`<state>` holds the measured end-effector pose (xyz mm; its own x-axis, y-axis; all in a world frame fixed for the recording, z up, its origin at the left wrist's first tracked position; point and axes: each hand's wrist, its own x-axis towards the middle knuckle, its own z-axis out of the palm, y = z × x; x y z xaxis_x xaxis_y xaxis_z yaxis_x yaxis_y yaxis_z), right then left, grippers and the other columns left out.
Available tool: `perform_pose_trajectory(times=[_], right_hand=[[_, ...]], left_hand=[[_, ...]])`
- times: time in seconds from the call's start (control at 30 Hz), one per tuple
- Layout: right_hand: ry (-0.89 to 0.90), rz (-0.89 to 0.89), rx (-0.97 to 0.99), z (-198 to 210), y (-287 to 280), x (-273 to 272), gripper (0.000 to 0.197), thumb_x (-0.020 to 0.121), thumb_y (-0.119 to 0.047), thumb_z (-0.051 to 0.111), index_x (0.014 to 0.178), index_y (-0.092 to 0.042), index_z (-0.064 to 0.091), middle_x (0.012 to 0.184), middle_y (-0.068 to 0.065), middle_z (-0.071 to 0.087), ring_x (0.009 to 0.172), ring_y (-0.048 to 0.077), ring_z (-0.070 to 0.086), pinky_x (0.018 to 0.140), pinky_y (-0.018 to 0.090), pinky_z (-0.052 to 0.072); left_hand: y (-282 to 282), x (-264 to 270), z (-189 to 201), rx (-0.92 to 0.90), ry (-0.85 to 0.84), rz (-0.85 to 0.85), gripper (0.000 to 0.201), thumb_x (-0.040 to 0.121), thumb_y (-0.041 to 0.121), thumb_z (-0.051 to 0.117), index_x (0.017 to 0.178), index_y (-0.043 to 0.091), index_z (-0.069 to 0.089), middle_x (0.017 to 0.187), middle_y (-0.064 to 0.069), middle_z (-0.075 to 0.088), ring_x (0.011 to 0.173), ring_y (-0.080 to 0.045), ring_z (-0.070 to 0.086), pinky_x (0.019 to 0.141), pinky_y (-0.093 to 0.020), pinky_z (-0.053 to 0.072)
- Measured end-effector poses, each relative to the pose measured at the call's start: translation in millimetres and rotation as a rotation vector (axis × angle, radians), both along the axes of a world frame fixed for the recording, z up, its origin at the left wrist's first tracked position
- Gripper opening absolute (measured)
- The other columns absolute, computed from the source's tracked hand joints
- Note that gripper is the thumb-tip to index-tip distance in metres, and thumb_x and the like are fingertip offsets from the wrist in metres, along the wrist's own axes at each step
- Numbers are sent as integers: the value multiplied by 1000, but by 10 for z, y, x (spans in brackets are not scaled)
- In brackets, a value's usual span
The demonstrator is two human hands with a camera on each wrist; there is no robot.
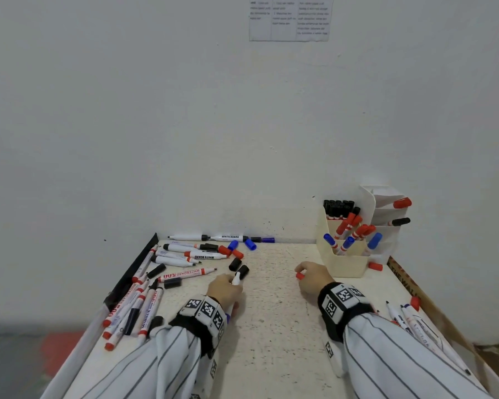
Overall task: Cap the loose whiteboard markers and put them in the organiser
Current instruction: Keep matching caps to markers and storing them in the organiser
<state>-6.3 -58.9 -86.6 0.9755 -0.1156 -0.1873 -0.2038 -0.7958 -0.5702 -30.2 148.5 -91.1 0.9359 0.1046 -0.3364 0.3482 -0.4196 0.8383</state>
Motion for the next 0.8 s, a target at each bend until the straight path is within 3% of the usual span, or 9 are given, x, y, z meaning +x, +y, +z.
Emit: perform_pose_trajectory(times=[0.07, 0.2, 0.27, 0.4, 0.5, 0.6, 0.7, 0.8], right_hand=[[2, 8, -7, 2, -9, 29, 41, 92, 0, 44, 131, -10, 50, 135, 12, 49, 122, 26, 48, 99, 26, 39], [38, 11, 11, -31, -36, 75, 47, 95, -4, 37, 142, -8, 37, 146, 12, 37, 133, 28, 37, 108, 29, 29], [54, 29, 15, -35, -56, 94, 50, 96, -5, 34, 145, -9, 31, 150, 11, 31, 136, 27, 33, 111, 30, 26], [79, 96, -72, 2, -53, 156, 51, 95, -2, 33, 146, -8, 27, 157, 7, 10, 143, 26, 17, 114, 29, 18], [-4, 62, -90, 39, 47, 265, 43, 94, -6, 41, 136, -10, 43, 150, 8, 26, 136, 27, 28, 111, 35, 27], [-38, 106, -66, 56, 231, 421, 34, 93, -8, 45, 126, -13, 52, 140, 7, 36, 130, 25, 32, 106, 35, 33], [-25, 165, -22, 52, 466, 582, 40, 92, -9, 44, 130, -17, 50, 141, 7, 40, 129, 24, 38, 103, 32, 35], [-3, 252, -7, 53, 691, 699, 50, 93, -6, 39, 142, -18, 38, 147, 8, 37, 130, 23, 41, 99, 28, 36]], left_hand=[[30, 24, -19, -25, -42, 39, 32, 93, 12, 50, 124, 8, 53, 97, -11, 60, 62, -18, 57, 65, -33, 55], [31, 78, -11, -53, -103, 89, 36, 94, 14, 48, 130, 9, 50, 91, -4, 58, 62, -17, 59, 68, -34, 56], [26, 104, -25, -46, -121, 101, 38, 95, 15, 45, 132, 10, 49, 98, -6, 58, 62, -18, 58, 62, -31, 55], [17, 138, -74, -16, -129, 94, 39, 96, 16, 43, 134, 9, 48, 114, -13, 60, 73, -20, 58, 68, -34, 55], [25, 183, -114, 2, -118, 90, 36, 97, 17, 40, 131, 9, 50, 114, -13, 60, 72, -19, 57, 57, -27, 51], [34, 208, -149, 14, -86, 69, 24, 97, 18, 40, 107, 10, 60, 94, -10, 61, 72, -21, 56, 68, -32, 52], [48, 239, -222, 8, -57, 66, 24, 96, 22, 41, 89, 11, 61, 85, -9, 61, 73, -22, 56, 78, -37, 53], [46, 261, -260, 9, -40, 81, 28, 95, 25, 41, 101, 8, 62, 99, -12, 65, 84, -26, 62, 80, -36, 53]])
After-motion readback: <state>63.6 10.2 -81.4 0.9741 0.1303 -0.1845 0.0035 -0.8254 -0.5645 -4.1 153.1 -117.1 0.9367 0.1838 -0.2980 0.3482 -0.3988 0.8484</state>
